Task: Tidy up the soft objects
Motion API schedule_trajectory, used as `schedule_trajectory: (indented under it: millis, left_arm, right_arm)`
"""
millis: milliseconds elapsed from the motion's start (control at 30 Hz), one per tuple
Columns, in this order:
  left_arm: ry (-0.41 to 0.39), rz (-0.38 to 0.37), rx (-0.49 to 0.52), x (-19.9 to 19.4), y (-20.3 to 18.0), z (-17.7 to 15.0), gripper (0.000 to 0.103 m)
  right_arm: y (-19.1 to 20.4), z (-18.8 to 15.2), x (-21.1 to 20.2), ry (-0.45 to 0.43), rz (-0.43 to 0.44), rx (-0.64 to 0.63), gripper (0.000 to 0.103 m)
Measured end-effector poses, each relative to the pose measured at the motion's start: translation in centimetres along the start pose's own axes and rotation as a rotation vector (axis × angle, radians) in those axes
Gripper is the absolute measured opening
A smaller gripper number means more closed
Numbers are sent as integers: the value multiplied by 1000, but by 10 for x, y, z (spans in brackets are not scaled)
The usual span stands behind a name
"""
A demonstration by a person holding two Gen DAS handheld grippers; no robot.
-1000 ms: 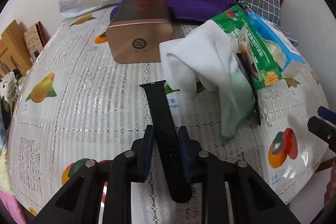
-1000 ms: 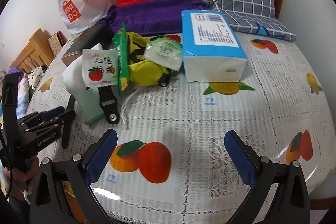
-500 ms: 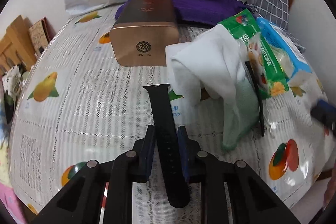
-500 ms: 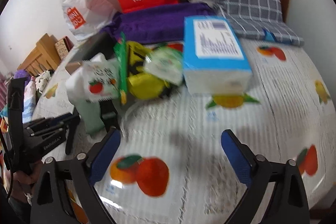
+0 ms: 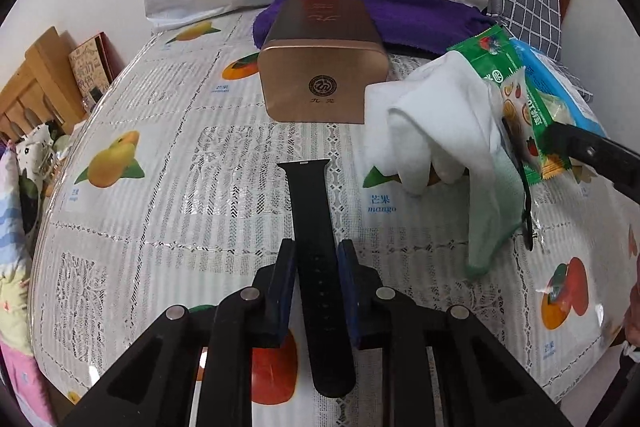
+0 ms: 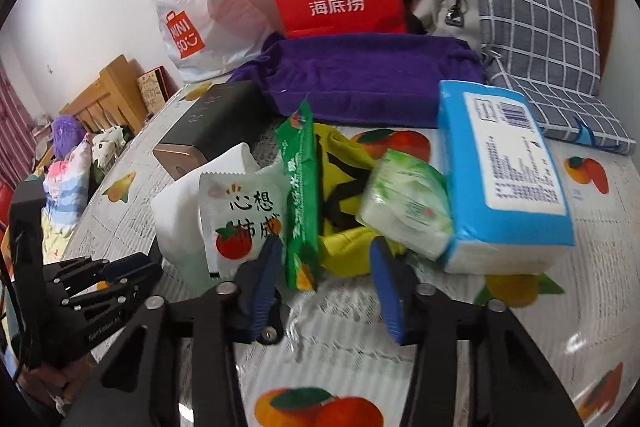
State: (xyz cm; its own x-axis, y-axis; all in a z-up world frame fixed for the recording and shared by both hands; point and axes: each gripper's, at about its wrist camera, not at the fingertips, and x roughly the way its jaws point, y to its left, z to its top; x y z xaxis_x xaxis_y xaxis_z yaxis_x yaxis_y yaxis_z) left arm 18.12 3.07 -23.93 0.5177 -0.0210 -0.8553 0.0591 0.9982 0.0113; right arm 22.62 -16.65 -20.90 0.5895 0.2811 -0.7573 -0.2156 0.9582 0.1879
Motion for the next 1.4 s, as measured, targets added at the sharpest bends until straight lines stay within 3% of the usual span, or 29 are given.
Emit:
schedule_trajectory:
  millis: [67,133,233,667,867,1000,1100,1133,1167,1200,1233,1400]
  left_arm:
    - [-6,-5,1,0,1,0,21]
    - [-10,-11,-1,-1,3,-1,21]
    - [-15,-13,2,-1,3,-1,21]
    - [-19,-34,-13,-1,7,-3,21]
    - [-11,-19,-8,0,4,-2,21]
    - [-8,-9,-3,0,2,-1,21]
    - [-6,0,2,1,1,0,22]
    - [-4,3,2,1,0,0,22]
    - [-3,6,2,1,0,0,22]
    - [-1,9,1,1,0,1,22]
    - [-1,11,1,1,-1,1,22]
    - [2,33,3,0,-3,0,22]
  right_arm:
    - [3,2,3,-11,-12,-12,41]
    - [7,3,7,-11,-17,-29,22]
    - [16,1,5,-11,-5,-78,8]
    - [4,-19,-52,-55,-3,-48,4]
    - [-29,-46,-88,-52,-18,34,2]
    - [-65,-67,-92,4,-71,112,2]
    - [-80,-76,-83,45,-127,118,9]
    - [-82,-78,-80,50,-125,111,16]
    - [-83,-80,-77,55,-124,103,25]
    - [-85,-81,-73,55,-136,98,48]
    - [-86,-82,-71,47,-153,97,63]
    - [-85,-83,-44,75,-150,130,66]
